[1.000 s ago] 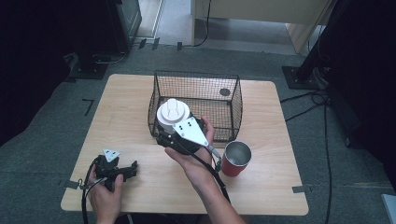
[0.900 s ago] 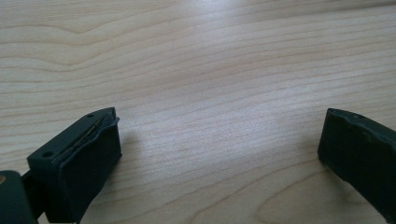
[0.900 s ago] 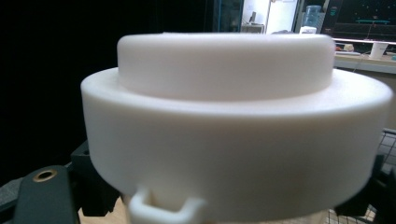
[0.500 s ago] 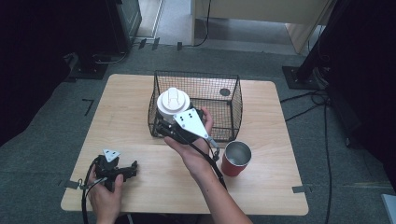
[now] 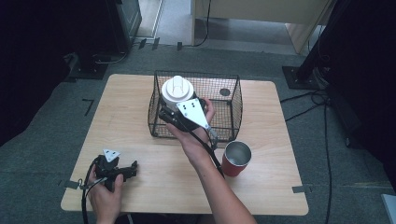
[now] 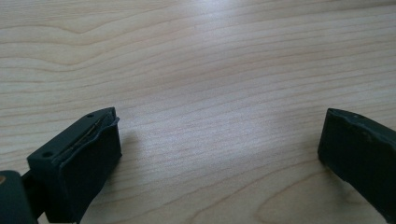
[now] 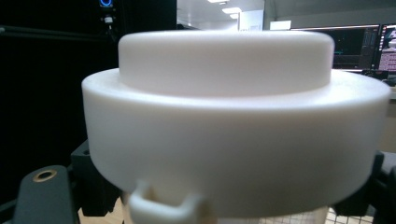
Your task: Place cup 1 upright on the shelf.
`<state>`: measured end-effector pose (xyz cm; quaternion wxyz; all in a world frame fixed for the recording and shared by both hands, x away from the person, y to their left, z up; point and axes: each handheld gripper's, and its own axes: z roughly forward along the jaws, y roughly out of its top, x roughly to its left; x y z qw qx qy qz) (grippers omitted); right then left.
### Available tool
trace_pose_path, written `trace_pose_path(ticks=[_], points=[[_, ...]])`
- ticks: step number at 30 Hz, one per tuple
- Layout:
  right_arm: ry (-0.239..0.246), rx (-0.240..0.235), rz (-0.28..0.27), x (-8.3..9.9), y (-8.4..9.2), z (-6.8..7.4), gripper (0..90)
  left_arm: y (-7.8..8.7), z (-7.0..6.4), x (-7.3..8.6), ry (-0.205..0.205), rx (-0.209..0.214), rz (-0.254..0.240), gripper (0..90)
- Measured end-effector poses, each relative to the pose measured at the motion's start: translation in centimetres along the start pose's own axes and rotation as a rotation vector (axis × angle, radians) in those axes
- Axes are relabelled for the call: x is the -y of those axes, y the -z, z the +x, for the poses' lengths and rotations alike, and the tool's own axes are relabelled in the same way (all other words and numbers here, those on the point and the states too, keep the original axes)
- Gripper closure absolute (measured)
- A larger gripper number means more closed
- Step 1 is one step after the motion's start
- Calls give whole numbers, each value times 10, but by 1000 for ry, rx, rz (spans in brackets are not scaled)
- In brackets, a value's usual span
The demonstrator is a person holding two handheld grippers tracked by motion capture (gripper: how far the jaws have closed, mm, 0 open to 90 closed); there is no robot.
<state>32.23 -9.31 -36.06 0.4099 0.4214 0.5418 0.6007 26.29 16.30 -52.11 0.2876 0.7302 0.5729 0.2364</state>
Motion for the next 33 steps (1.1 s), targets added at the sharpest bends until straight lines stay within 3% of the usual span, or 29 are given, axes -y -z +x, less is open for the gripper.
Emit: trace_pose_path(ticks=[12,23,33], points=[[7,21,12,12,-37,-1,156,0,0,0,0,0,-1,0],[-69,25,-27,29,-70,-17,156,-1,0,-1,0,0,-1,0],[-44,52,7,46,-97,-23,156,-1,0,-1,-1,1,0,0]])
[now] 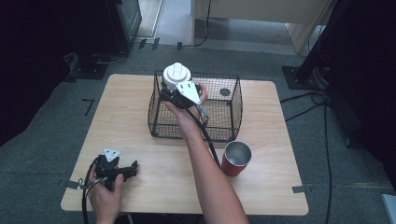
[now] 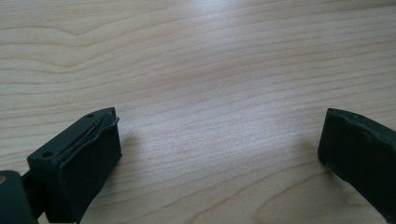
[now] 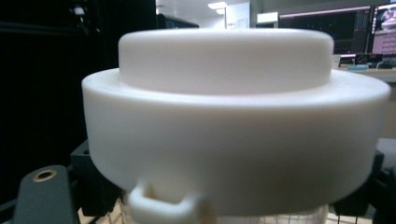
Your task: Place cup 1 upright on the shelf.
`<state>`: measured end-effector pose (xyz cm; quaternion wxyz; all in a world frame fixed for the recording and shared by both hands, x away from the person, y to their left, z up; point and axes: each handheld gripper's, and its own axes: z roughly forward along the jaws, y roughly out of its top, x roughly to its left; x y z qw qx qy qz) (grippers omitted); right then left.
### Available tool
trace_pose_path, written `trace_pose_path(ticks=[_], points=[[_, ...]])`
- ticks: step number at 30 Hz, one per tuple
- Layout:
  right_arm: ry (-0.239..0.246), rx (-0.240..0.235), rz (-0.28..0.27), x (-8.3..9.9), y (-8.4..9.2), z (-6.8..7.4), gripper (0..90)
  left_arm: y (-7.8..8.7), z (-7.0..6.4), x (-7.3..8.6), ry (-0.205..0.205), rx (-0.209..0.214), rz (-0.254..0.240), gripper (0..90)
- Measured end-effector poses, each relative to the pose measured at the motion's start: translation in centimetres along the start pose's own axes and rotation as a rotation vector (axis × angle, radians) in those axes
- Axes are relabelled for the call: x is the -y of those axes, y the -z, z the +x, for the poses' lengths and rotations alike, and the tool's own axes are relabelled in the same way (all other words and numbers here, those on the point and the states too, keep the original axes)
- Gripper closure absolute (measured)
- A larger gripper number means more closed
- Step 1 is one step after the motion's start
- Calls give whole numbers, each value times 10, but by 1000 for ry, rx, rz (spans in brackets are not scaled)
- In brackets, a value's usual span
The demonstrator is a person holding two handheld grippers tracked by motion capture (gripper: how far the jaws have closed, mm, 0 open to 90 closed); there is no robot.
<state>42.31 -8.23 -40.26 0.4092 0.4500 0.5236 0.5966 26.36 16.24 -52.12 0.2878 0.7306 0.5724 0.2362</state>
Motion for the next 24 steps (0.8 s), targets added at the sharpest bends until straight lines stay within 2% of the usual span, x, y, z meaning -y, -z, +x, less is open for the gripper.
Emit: trace_pose_path(ticks=[6,12,13,24], points=[[-17,10,39,15,-13,-1,156,0,0,0,1,0,0,0],[-9,19,71,26,-22,0,156,0,0,0,1,0,0,0],[-5,26,89,31,-27,-1,156,0,0,0,0,0,0,0],[-9,47,153,45,-38,-5,155,0,0,0,-1,1,0,0]])
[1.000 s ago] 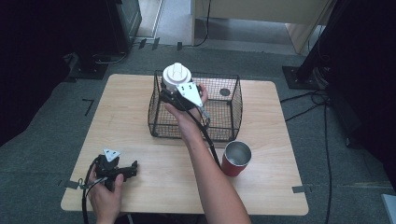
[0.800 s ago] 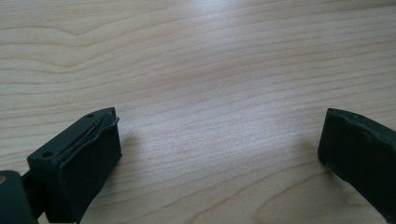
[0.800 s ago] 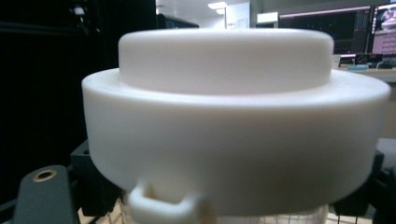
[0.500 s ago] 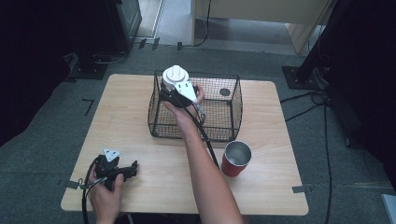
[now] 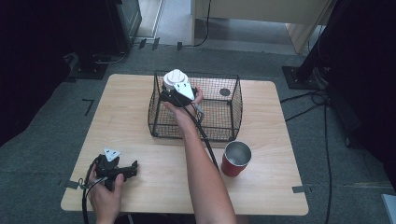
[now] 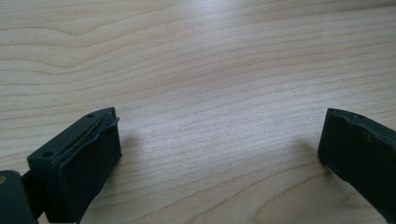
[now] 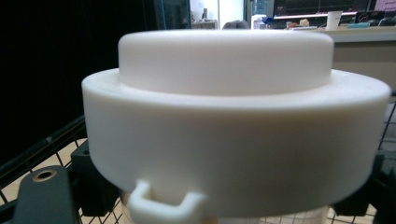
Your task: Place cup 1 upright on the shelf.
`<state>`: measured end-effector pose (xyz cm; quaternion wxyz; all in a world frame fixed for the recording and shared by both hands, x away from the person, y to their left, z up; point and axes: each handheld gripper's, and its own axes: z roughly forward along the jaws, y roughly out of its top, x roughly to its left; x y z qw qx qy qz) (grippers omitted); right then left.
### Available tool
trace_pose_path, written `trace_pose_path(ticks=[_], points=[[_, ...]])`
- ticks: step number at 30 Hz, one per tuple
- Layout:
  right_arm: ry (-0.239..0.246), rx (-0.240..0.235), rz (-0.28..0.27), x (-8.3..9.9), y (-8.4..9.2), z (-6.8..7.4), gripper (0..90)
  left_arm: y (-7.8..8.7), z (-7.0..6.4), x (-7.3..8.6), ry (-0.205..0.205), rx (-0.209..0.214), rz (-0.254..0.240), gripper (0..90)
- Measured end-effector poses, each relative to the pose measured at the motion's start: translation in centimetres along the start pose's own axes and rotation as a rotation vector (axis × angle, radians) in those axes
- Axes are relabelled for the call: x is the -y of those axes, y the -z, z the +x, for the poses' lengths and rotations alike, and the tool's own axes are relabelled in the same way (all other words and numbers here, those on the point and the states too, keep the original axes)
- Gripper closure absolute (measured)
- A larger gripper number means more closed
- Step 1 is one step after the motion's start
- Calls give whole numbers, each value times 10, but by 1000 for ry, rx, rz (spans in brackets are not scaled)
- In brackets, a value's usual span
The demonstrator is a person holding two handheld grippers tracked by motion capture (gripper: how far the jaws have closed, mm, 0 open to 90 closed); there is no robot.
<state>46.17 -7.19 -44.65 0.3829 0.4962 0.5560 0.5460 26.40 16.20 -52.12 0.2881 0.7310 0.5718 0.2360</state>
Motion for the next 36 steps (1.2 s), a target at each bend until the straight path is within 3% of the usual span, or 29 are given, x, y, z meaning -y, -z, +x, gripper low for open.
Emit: trace_pose_path(ticks=[8,14,18,22,24,26,30,36], points=[[19,-27,71,2,-3,-1,154,0,0,0,0,0,0,0],[25,-34,88,2,-2,-1,153,0,0,0,0,0,0,0],[51,-63,108,0,1,-3,146,0,0,0,0,0,0,0],[90,-54,123,-1,4,-3,59,0,0,0,0,0,0,0],[111,-82,132,0,6,-3,22,0,0,0,0,0,0,0],[134,-110,125,0,8,-2,16,0,0,0,0,0,0,0],[100,-134,106,-3,11,-2,7,0,0,0,0,0,0,0],[90,-143,74,-10,15,-4,7,0,0,0,1,0,0,0]])
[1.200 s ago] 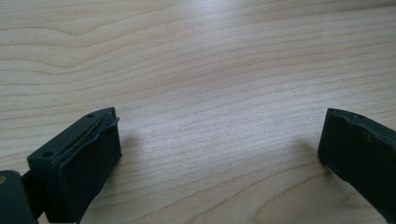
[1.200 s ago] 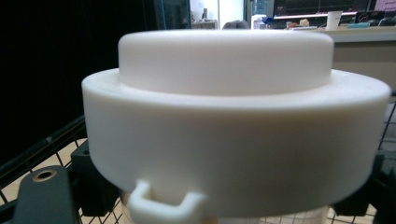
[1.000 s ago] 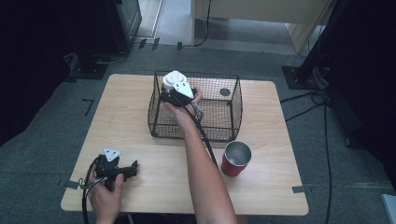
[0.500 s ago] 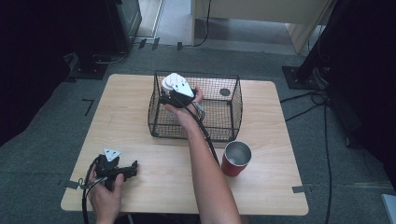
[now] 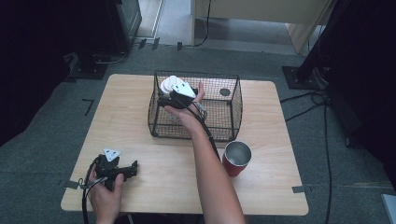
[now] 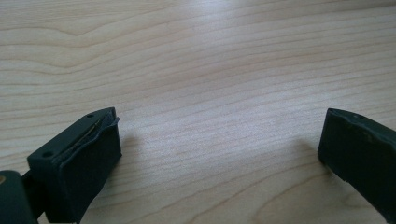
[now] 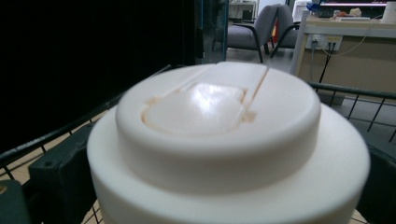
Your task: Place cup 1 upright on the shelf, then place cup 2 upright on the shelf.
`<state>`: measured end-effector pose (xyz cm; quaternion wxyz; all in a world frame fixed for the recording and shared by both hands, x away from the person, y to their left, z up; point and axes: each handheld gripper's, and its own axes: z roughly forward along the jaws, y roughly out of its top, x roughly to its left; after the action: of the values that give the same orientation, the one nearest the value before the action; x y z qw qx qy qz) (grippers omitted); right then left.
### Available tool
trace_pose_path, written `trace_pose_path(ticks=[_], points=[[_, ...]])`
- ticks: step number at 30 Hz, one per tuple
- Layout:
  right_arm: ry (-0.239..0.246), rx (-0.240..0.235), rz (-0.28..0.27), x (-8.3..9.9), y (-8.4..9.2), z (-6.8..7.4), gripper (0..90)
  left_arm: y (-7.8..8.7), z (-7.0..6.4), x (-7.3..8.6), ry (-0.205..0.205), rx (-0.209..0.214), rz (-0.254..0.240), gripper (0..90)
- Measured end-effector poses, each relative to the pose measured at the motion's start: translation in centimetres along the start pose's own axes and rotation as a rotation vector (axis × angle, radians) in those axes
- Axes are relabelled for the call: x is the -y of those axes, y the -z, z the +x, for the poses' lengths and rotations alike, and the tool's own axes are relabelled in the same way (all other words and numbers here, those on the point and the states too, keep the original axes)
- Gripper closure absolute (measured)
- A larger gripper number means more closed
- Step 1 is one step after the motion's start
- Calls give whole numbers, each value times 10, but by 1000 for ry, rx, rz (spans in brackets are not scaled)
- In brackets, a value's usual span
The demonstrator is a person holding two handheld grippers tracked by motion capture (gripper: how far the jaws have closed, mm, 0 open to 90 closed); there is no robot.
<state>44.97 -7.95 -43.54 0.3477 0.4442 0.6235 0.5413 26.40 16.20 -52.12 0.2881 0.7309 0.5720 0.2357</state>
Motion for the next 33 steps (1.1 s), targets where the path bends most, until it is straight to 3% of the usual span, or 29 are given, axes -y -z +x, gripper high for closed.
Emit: trace_pose_path(ticks=[16,22,33], points=[[14,19,-39,-18,23,0,0,0,0,0,1,0,-2,0],[51,55,-11,-21,39,0,0,0,0,0,2,0,-2,0],[35,101,-17,-36,76,-5,0,0,0,0,2,0,-2,0]])
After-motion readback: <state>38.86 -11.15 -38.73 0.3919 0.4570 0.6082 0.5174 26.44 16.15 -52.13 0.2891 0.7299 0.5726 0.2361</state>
